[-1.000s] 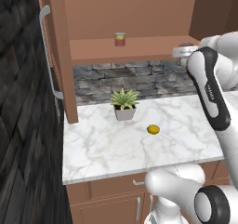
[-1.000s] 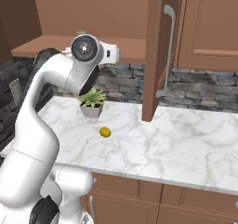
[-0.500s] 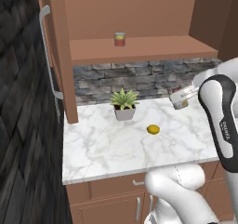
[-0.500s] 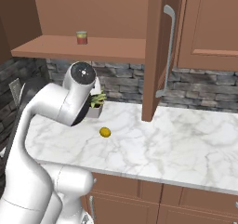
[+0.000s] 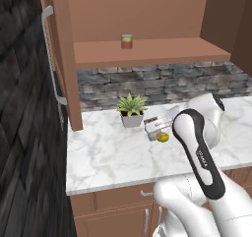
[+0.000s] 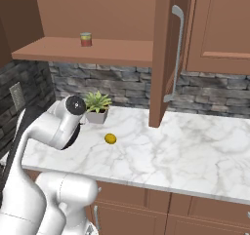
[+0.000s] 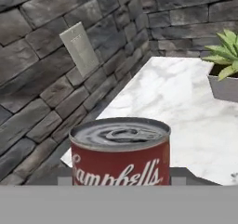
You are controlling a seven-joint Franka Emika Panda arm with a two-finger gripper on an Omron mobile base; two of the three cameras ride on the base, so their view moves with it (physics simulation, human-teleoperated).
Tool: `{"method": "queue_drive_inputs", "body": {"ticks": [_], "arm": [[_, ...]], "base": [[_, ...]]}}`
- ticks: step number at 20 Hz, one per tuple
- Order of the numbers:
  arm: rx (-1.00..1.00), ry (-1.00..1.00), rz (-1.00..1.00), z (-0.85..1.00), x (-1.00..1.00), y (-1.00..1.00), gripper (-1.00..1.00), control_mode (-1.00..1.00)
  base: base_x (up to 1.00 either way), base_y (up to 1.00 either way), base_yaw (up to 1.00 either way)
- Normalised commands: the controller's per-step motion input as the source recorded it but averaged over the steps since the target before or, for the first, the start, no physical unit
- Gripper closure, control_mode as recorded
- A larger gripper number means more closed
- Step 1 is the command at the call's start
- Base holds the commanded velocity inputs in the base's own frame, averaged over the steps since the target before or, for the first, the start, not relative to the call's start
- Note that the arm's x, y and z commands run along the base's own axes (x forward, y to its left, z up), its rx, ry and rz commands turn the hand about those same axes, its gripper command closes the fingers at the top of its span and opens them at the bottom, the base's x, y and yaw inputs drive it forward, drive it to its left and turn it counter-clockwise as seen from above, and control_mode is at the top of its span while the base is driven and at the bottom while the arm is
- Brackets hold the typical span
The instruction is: Restock the canned food cabinet by taking the new fresh canned food from the counter and placing it in the cabinet. Then, take the old canned food from the cabinet and place it on the counter.
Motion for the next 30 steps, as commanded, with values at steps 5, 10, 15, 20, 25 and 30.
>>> {"method": "queue_drive_inputs", "body": {"ticks": [5, 10, 15, 20, 25, 30], "arm": [[0.00, 0.03, 0.10, -0.74, 0.93, 0.67, 1.00, -1.00], [0.00, -0.02, 0.12, -0.44, 0.82, 0.57, 1.00, -1.00], [0.00, -0.03, 0.19, -0.43, 0.78, 0.30, 1.00, -1.00], [0.01, -0.10, 0.26, -0.45, 0.41, -0.03, 1.00, -1.00], [0.02, -0.10, 0.24, -0.07, 0.03, -0.09, -1.00, -1.00], [0.00, 0.00, 0.09, 0.44, 0.00, 0.00, -1.00, -1.00]], "base": [[0.00, 0.00, 0.00], [0.00, 0.00, 0.00], [0.00, 0.00, 0.00], [0.00, 0.00, 0.00], [0.00, 0.00, 0.00], [0.00, 0.00, 0.00]]}}
